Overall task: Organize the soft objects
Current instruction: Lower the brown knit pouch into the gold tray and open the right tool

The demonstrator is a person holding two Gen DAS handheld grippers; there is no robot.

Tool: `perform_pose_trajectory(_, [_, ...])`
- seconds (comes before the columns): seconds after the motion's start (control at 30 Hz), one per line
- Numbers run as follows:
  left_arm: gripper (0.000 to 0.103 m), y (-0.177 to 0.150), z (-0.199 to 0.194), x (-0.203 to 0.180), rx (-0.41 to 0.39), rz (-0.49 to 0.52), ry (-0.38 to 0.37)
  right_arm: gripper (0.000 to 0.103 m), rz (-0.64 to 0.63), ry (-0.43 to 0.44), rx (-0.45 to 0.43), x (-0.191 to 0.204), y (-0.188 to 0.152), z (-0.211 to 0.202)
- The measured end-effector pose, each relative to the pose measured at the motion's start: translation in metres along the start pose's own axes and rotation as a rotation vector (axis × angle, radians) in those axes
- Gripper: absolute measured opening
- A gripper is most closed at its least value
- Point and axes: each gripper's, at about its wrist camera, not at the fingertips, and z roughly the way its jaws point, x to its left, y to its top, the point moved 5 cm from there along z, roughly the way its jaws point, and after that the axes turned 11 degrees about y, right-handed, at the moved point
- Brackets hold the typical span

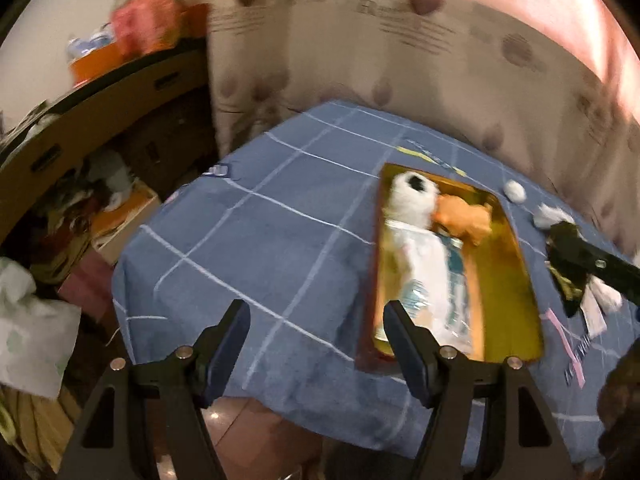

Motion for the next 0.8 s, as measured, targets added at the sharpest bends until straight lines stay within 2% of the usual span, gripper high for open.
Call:
perform_pose_trajectory(0.07, [0.071,0.0,0.003,0.005,-0.007,-0.019,0.033,0.019,-0.008,-0.021,0.033,-0.007,0.005,0.024])
perform_pose_trajectory(0.17, [0.071,0.003,0.0,0.006,-0.061,0.007,0.101,0.019,-0.003,-0.056,0.086,-0.021,0.008,0.059])
perform_pose_trajectory(0.23, [0.071,0.005,-0.006,0.004,-0.099,0.03,0.105,0.019,-0.015,-0.109,0.125,-0.03,0.007,0.078])
perform_pose_trajectory(0.37, [0.071,0.005,-0.019,-0.008,-0.175,0.099,0.124,0.021,0.007,-0.143,0.15,-0.046,0.004,0.1])
perform_pose_trajectory(0.43, [0.071,0.005,-0.02,-0.014,-0.197,0.136,0.135,0.025,0.028,-0.134,0.155,-0.051,0.004,0.105])
perform_pose_trajectory(0.47, [0.071,0.005,-0.02,-0.016,-0.202,0.146,0.135,0.028,0.029,-0.129,0.144,-0.05,0.005,0.103])
perform_pose_trajectory(0.53, [0.071,0.003,-0.019,-0.022,-0.202,0.17,0.13,0.049,0.014,-0.146,0.12,-0.048,0.009,0.1])
perform_pose_trajectory(0.6, [0.071,0.001,-0.018,-0.025,-0.197,0.185,0.133,0.061,0.015,-0.134,0.08,-0.045,0.011,0.091])
perform_pose_trajectory(0.7, [0.071,-0.002,-0.016,-0.027,-0.188,0.197,0.124,0.062,0.038,-0.103,-0.011,-0.04,0.014,0.067])
perform_pose_trajectory(0.8, [0.071,-0.004,-0.013,-0.03,-0.171,0.214,0.121,0.064,0.068,-0.122,-0.103,-0.04,0.004,0.027])
